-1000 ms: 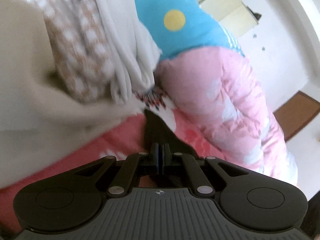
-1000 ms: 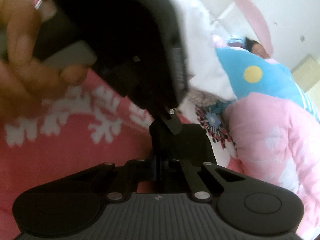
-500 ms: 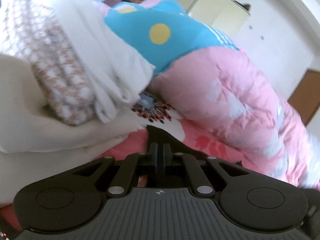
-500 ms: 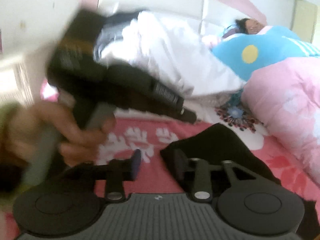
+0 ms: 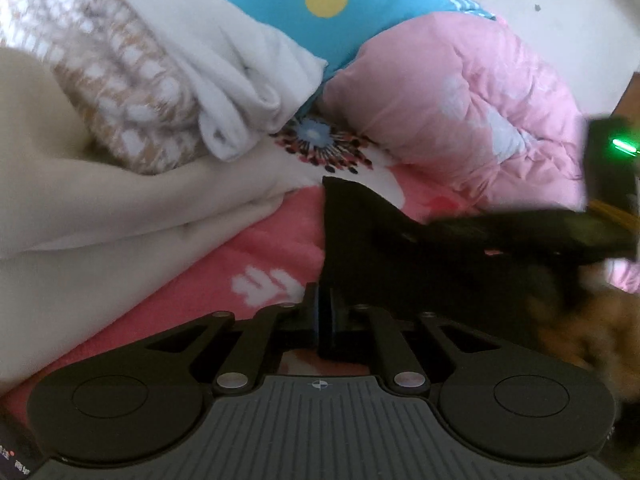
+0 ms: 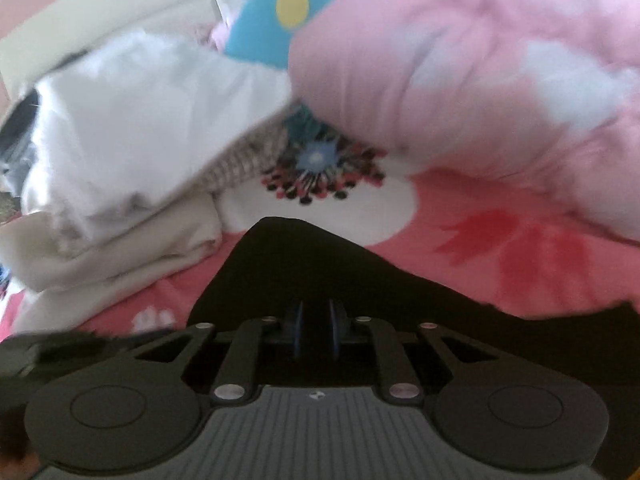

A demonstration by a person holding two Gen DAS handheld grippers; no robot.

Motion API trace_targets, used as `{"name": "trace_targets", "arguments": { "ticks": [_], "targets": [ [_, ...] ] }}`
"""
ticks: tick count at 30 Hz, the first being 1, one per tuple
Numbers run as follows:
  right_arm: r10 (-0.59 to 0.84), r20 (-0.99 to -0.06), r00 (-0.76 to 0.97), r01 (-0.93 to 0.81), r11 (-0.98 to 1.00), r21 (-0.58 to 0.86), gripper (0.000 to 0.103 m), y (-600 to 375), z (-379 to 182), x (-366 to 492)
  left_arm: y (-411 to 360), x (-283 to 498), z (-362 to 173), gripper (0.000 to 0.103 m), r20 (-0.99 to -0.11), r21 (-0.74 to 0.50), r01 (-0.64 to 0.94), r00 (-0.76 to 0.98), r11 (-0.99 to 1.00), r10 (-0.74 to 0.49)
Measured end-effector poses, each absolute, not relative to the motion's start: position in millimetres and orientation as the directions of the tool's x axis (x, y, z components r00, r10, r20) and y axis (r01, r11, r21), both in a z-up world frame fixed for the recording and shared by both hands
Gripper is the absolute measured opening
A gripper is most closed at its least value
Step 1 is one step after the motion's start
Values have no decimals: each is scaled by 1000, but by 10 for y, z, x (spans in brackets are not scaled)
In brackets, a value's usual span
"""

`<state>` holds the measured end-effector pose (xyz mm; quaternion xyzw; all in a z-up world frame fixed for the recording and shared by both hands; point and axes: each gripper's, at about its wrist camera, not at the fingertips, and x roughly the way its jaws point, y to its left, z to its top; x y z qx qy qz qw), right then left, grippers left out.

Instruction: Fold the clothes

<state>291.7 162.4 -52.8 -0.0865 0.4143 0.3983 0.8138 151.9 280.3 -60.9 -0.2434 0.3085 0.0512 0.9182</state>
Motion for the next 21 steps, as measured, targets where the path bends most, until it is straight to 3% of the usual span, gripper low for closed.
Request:
{"name": "trace_targets", "arguments": {
  "ticks": [7,12,21],
  "targets": [
    [576,-707,411,-661,722,203,13,2035,-542,3352,2740,1519,-590,7,-595,-374,-239,803,896,-35],
    [570,-674,470,-550,786,282,15,1418,-154,3436,2764,1505,-592,7,-595,-393,-247,803,886,-41],
    [468,-832,297,-485,825,291,16,733,-349,3215,2743,1486,-588,8,-599,-382,-260,801,886,-23]
  ]
}}
